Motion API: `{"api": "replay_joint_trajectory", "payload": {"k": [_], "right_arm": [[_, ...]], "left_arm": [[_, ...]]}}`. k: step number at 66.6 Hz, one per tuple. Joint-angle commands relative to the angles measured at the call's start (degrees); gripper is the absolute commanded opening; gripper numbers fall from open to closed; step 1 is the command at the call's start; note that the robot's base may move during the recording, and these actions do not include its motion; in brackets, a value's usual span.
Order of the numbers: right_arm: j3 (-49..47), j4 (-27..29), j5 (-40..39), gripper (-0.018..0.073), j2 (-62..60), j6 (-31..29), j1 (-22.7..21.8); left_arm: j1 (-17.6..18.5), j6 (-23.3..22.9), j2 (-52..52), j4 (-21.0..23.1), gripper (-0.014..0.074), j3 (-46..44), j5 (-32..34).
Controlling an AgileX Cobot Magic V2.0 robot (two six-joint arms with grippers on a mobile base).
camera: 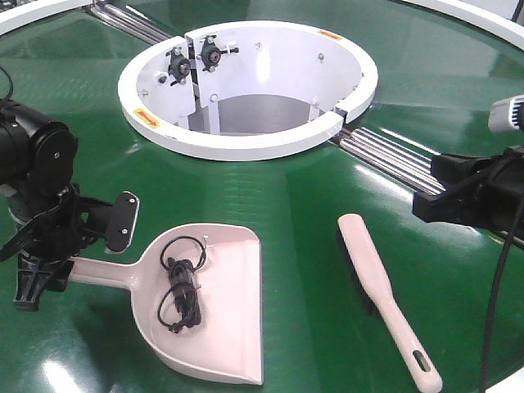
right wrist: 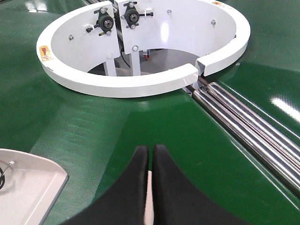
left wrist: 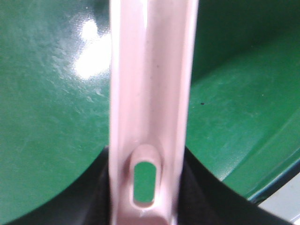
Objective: Clean and inspect green conveyor with broom and dustpan
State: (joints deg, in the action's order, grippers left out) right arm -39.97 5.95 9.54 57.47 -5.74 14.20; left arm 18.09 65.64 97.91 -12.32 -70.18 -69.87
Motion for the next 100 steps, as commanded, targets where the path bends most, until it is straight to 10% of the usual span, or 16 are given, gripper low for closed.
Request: {"api": "replay_joint_trajectory", "payload": {"k": [1,51,85,100], "right_arm": [[-1.6,-0.1,-4.2,-0.001,-1.0,-0.1,0.1],[-1.6,-0.1,-4.2,-0.001,-1.0,0.1,0.1],[-1.6,0.0,-4.2,-0.001,-1.0,0.1,0.1],[-1.6,0.1,-4.0,-0.001,-1.0,0.8,0.1]], "left_arm": [[0.5,-0.5,-2.3,0.8,-0.0023,-1.6,-1.4],[0.5,-0.5,-2.3,0.7,0.0028,-1.6,-1.5],[0.5,-7.7,-2.4,0.3,0.0578,-1.6,-1.5],[0.5,-17.4,-4.3,-1.3,0.0596,-1.6,-1.4]]}}
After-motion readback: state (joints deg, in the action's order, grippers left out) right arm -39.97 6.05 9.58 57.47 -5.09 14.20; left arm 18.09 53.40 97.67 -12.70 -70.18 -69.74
